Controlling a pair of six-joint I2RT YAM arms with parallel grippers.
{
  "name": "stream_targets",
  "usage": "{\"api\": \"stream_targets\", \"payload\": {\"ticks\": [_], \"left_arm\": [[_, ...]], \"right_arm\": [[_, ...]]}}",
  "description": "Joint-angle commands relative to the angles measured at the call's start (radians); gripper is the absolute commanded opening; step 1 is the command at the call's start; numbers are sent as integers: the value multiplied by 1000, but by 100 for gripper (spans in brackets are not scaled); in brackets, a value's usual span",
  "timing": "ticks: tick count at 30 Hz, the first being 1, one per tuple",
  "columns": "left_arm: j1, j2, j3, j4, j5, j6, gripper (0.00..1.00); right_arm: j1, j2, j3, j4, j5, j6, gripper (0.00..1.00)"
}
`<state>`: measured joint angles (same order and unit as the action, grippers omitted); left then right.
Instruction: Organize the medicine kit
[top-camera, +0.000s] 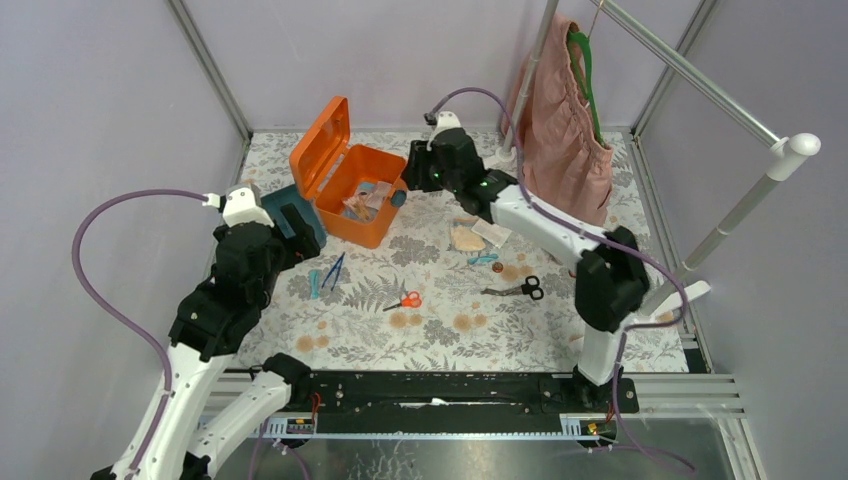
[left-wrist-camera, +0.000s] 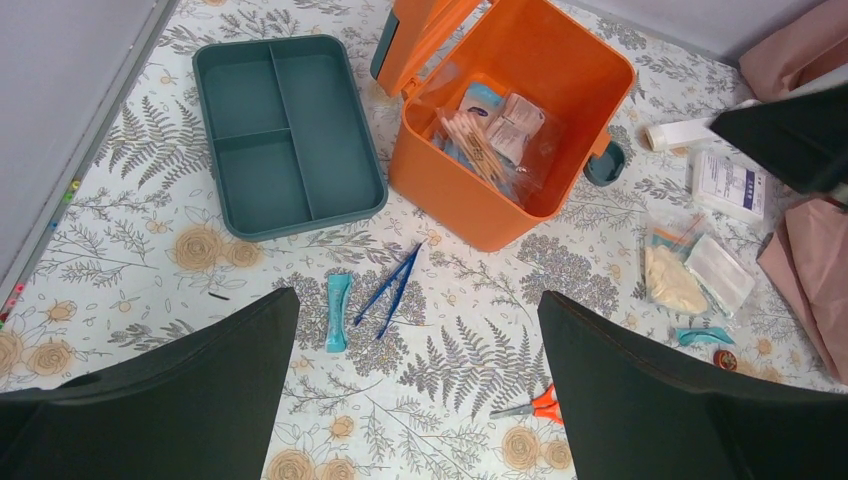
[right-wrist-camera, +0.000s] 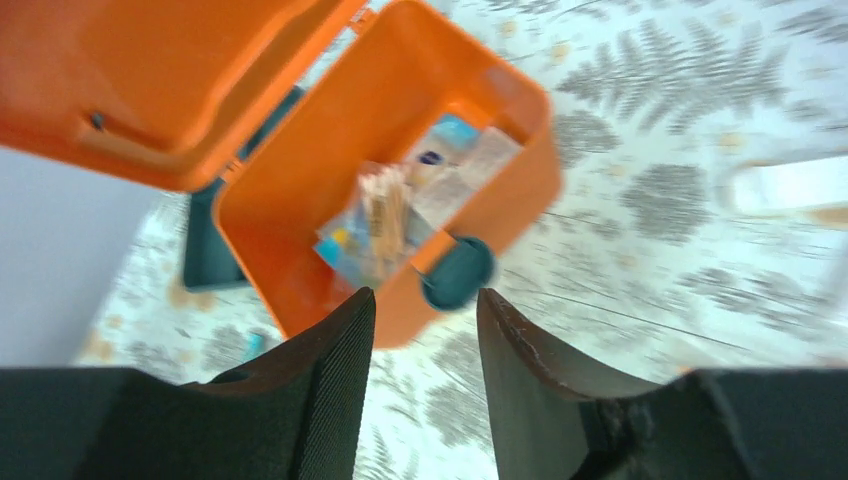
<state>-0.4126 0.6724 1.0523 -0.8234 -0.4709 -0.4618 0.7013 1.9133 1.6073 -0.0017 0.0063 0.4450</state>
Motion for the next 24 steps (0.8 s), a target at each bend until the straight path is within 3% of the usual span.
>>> {"api": "stream_targets", "payload": {"ticks": [1,6,12,17,24], "left_arm": [[-3,16,-8,37,4,-6,99],[-3,32,-14,59,26,-8,99],[-3,51,-21,79,47,-17,99],[-3,54,-18,81,55,-24,99],[-3,43,-16,72,55,-22,99]], "right_arm": [[2,-185,-103,-146,181,-301,53],[1,-263,-208,-302,344,-423,63],[9,-254,-274,-382,295,-358,64],[101,-156,-259,-387,328,-335,68],[201,17,-183,-423,546,-422,71]]}}
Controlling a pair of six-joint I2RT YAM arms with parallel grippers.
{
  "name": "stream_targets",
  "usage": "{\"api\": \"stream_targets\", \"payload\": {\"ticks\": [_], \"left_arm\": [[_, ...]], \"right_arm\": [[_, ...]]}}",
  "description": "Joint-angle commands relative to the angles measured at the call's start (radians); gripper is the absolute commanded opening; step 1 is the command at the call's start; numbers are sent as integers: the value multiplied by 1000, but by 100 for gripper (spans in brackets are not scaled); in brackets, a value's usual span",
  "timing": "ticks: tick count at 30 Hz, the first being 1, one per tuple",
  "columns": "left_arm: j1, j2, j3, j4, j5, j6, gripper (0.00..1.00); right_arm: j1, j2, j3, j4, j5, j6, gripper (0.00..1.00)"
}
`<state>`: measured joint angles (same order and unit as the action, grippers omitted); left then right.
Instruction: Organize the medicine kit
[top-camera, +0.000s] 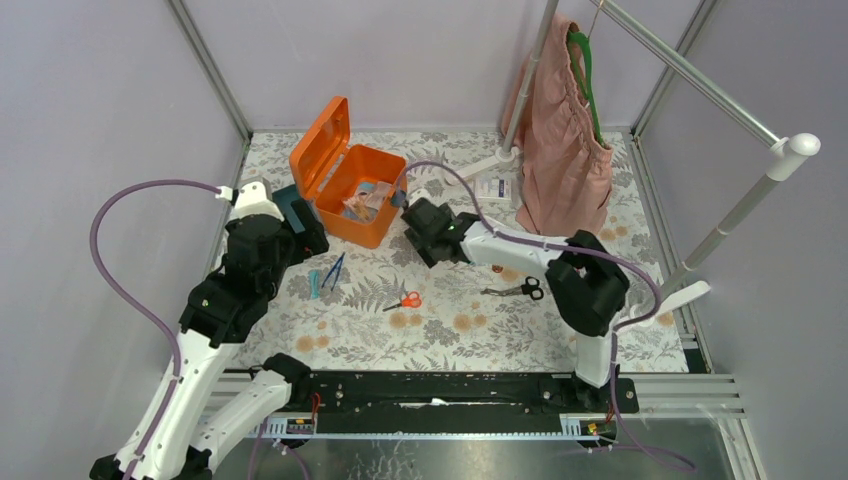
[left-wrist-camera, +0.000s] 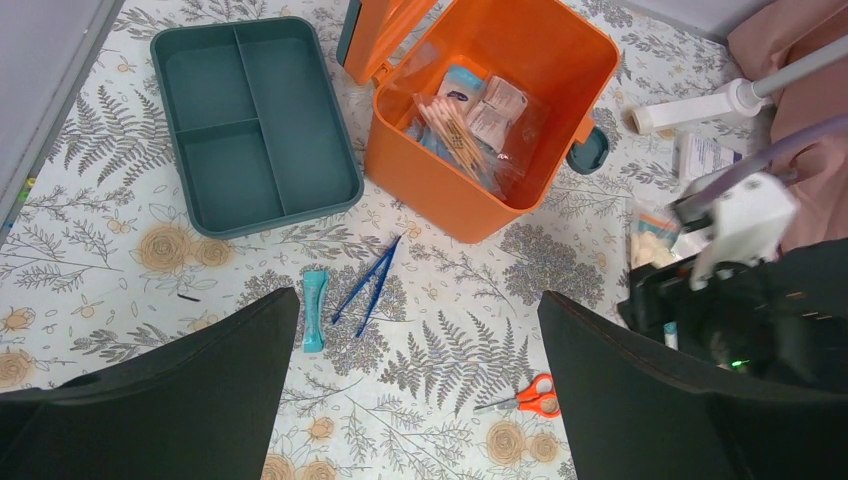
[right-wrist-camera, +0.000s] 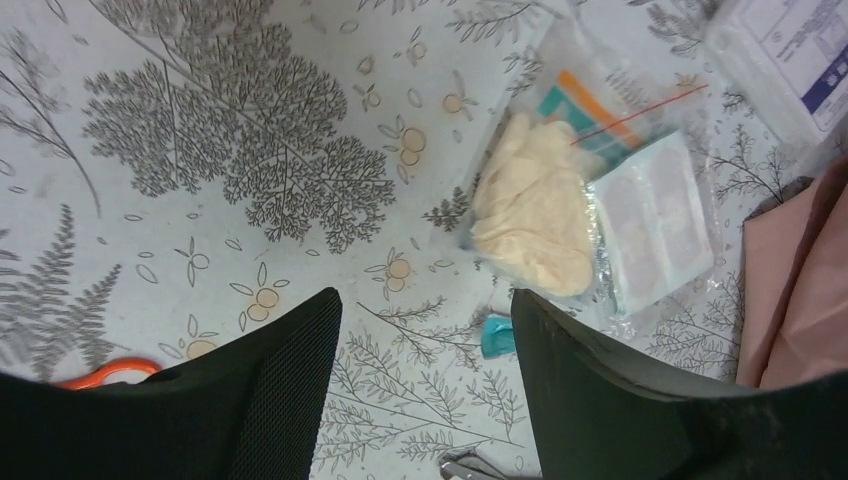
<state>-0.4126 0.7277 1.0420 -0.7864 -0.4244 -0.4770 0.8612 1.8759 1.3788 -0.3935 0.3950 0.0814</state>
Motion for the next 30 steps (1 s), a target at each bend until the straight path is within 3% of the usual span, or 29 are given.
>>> {"api": "stream_targets", "payload": {"ticks": [1,10,25,30], "left_arm": [[-3,-14,-6,33,5,-6,99],[-3,-10,-8,32,1,-5,99],[-3,-7,-8,33,-6,0,99],[-3,-13,-8,30,-11,5,99]], "right_arm": [[48,64,40,-21,172,-72,71],[109,165,20,30,338,-208,72],[108,268,5,117,409,-325,71],[105,292,8,128,426,-333,64]]}}
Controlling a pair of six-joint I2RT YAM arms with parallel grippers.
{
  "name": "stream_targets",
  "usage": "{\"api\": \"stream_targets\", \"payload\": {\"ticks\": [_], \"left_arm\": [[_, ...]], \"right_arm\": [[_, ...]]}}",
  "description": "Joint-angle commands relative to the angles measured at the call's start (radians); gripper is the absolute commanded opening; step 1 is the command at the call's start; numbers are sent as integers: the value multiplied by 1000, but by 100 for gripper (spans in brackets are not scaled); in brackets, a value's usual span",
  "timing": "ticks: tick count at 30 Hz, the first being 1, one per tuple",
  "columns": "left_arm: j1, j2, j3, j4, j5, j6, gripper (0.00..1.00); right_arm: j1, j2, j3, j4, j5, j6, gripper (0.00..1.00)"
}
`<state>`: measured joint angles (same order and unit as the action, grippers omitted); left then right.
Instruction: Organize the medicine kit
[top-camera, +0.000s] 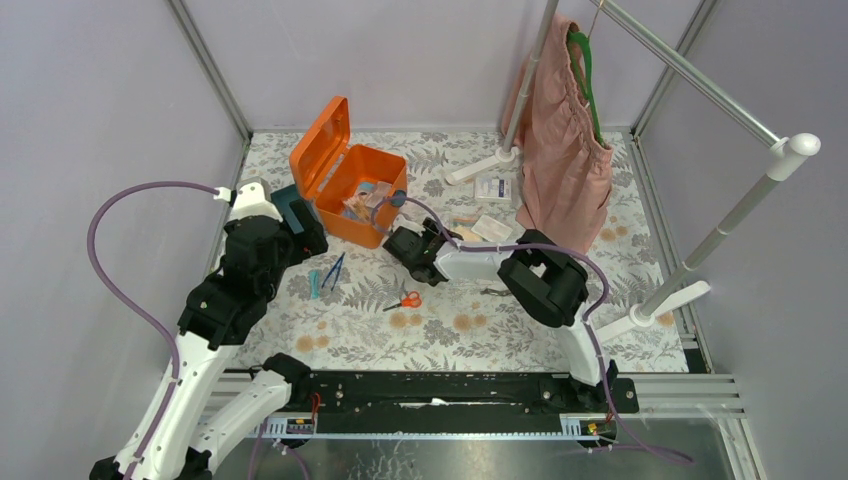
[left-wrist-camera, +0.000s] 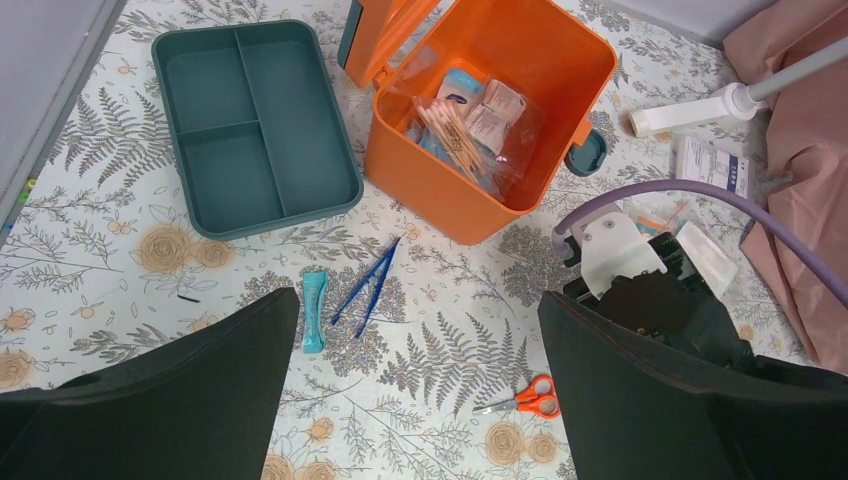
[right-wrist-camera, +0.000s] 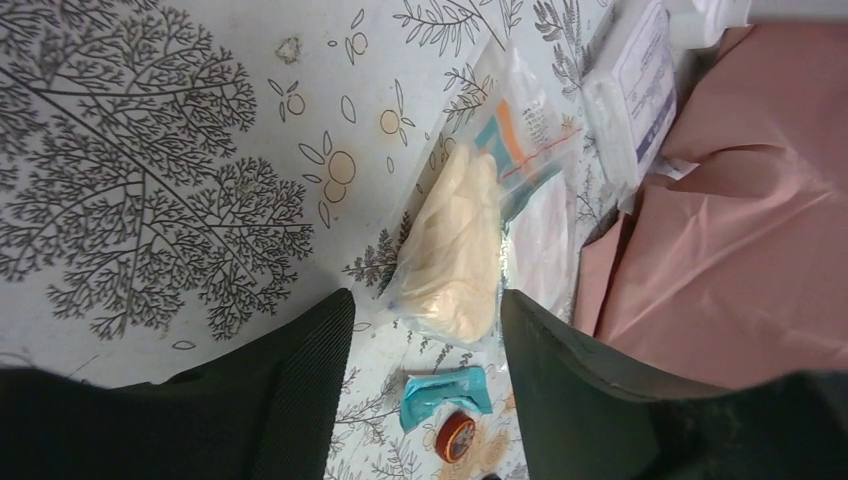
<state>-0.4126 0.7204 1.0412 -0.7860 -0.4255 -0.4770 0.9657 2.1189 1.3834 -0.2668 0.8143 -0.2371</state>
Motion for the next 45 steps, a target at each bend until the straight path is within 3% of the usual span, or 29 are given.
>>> {"api": "stream_targets", "payload": {"ticks": [1,6,13,19,23,35,45], "left_arm": [[-3,-7,-8,31,-10,6,99],[-3,-5,-6,30,-7,5,99],[-3,0,0,30,-4,6,99],[-3,-1,-1,30,-5,5,99],[-3,1,0,31,-6,5,99],[-3,-1,-11,31,-6,-1,99],[-3,-14,-12,30,-6,0,99]], "right_arm": [[-1,54,4,1,7,-13,61],[-11,67,-1,7,7,-14,45],[-19,69,-13,28,1,-14,32],[-21,35,-44,81,15,-34,10],[-22,-2,-64,122,36,-61,0],[-23,-283,-39,130,-6,-87,0],[-30,-322,133,20,-142,19,0]]}}
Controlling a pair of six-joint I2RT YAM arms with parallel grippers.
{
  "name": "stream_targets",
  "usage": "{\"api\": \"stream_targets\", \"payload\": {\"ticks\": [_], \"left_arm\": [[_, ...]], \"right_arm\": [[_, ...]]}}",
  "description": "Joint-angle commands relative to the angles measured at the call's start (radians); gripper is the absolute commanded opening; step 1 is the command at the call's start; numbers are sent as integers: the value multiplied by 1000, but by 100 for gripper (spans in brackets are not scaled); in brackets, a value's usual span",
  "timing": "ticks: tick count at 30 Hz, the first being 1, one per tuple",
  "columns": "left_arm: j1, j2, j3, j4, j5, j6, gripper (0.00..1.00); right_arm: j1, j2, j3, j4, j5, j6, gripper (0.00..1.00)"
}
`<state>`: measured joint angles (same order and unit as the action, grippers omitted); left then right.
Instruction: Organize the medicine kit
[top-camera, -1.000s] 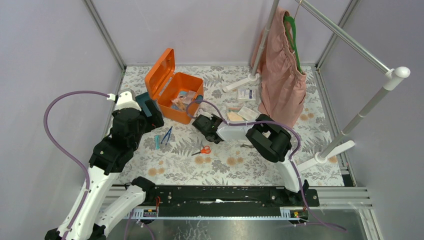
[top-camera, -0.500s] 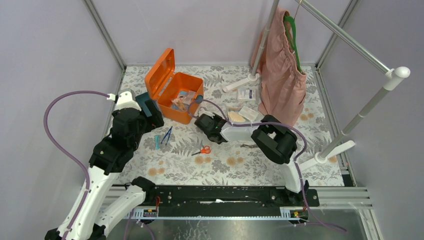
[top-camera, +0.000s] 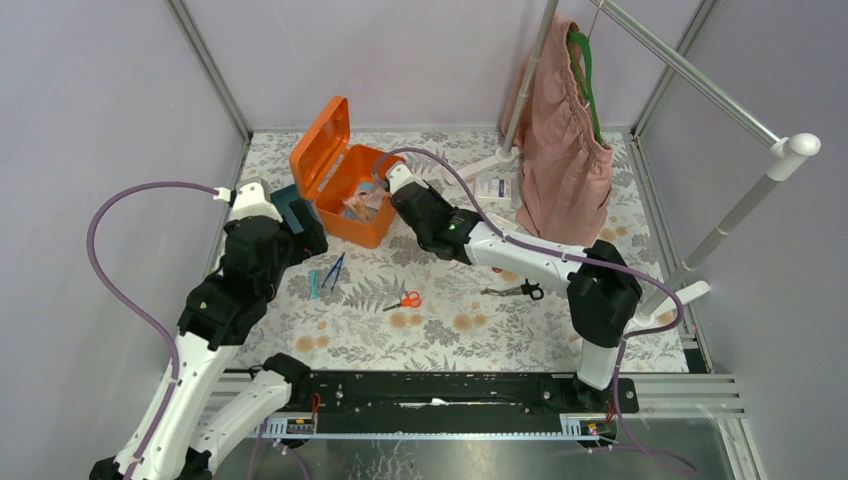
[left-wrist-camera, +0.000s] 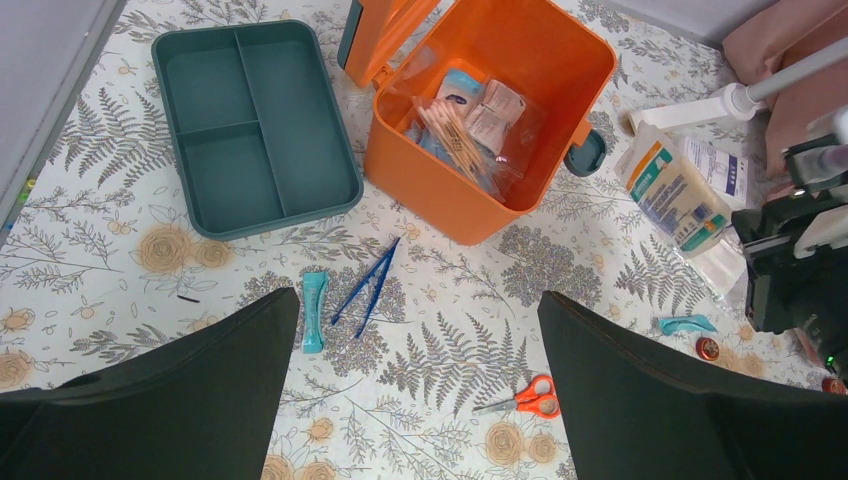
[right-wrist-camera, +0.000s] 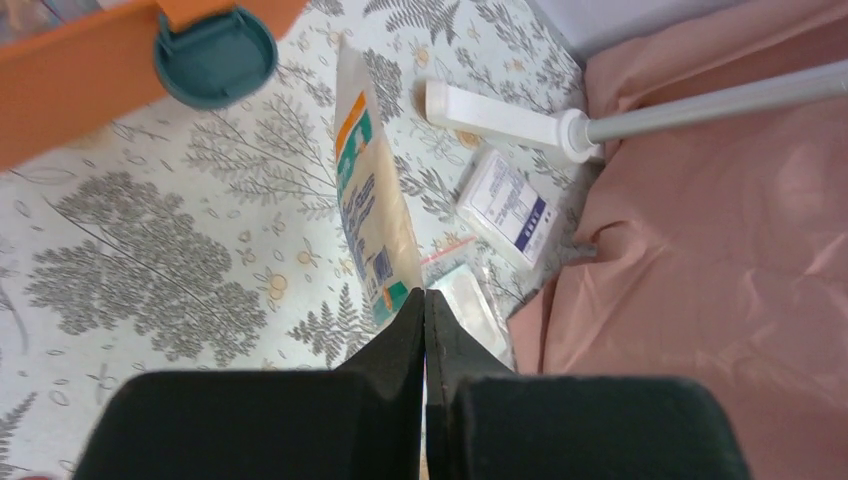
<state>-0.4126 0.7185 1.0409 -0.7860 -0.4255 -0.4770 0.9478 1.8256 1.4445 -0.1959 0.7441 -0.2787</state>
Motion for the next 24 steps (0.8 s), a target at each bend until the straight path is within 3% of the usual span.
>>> {"api": "stream_targets", "payload": {"ticks": [1,13,24], "left_arm": [[-3,-15,-12,25,-10,0,99],[-3,-31,-10,15,-29,1,99],[-3,-46,-1,-6,-48,7,99]], "right_arm": [[-14,-28,93,-60,-90,80,0],[-28,30,439,-156,-335,271,0],[-30,274,710,-149,-561,406,0]]}}
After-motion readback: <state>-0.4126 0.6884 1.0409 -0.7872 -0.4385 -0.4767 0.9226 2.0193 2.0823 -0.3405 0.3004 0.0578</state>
